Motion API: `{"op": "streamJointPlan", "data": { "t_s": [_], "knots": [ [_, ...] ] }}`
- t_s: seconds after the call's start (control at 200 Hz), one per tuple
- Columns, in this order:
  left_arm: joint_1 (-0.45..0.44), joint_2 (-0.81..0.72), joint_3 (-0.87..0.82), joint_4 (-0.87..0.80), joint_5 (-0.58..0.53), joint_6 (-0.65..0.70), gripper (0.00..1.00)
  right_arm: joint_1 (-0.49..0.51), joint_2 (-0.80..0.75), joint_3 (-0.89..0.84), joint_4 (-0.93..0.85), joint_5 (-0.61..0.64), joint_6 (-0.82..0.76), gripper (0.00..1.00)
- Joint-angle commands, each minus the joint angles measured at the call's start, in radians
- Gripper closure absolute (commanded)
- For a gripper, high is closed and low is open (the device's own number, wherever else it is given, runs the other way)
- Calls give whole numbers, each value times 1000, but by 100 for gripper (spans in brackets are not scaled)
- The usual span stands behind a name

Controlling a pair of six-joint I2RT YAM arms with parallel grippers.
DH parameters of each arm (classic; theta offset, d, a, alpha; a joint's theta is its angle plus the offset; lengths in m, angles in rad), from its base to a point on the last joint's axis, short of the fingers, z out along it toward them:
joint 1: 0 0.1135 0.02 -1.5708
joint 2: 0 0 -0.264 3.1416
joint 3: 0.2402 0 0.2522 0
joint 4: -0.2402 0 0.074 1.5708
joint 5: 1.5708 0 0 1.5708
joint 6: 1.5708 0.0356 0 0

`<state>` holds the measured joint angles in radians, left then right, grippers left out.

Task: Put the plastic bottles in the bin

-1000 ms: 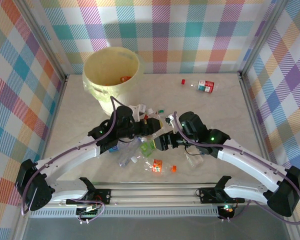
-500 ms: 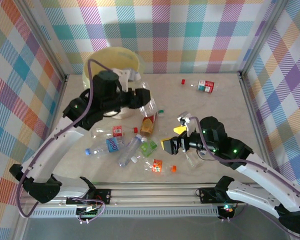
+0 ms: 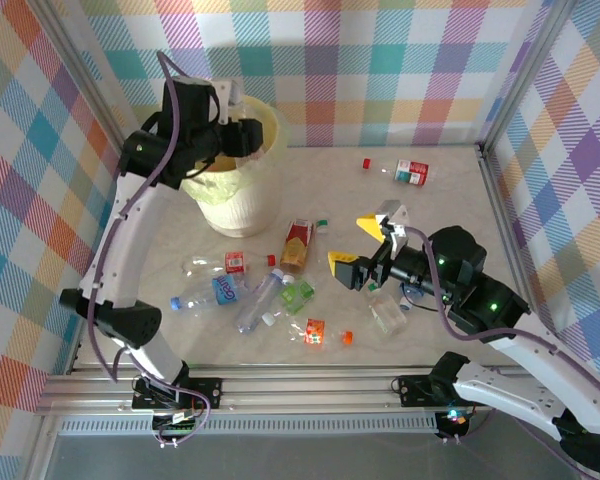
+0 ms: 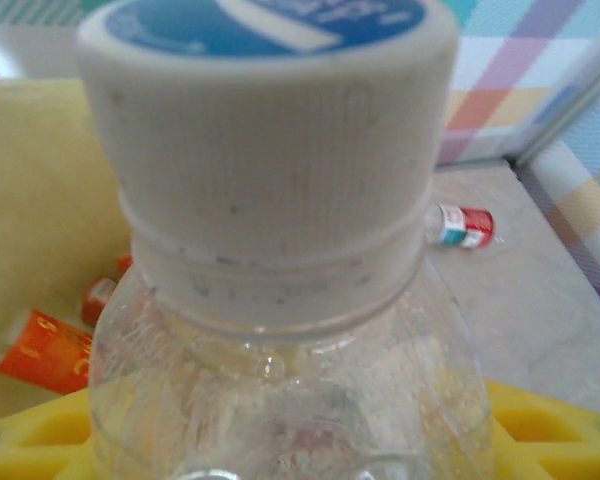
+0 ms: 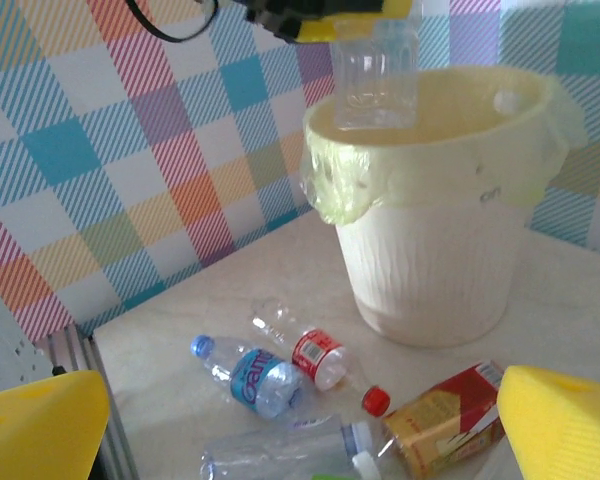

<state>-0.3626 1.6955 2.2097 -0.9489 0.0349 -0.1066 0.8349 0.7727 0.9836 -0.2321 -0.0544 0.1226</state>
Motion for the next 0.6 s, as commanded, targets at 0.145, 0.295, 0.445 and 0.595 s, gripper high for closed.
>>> {"op": "streamJointPlan", "data": {
  "t_s": [0.145,0.295,0.445,0.595],
  "knots": [
    [121,148,149,1,56,30,40,4,44,64,62,34,-40,0],
    [155,248,222,-25,80,32,40,3,62,71,55,40,-34,0],
    [174,313,235,-20,104,37,39,4,77,86,33,48,-28,0],
    [184,381,240,-38,142,37,37,4,91,94,12,74,0,0]
  ]
}}
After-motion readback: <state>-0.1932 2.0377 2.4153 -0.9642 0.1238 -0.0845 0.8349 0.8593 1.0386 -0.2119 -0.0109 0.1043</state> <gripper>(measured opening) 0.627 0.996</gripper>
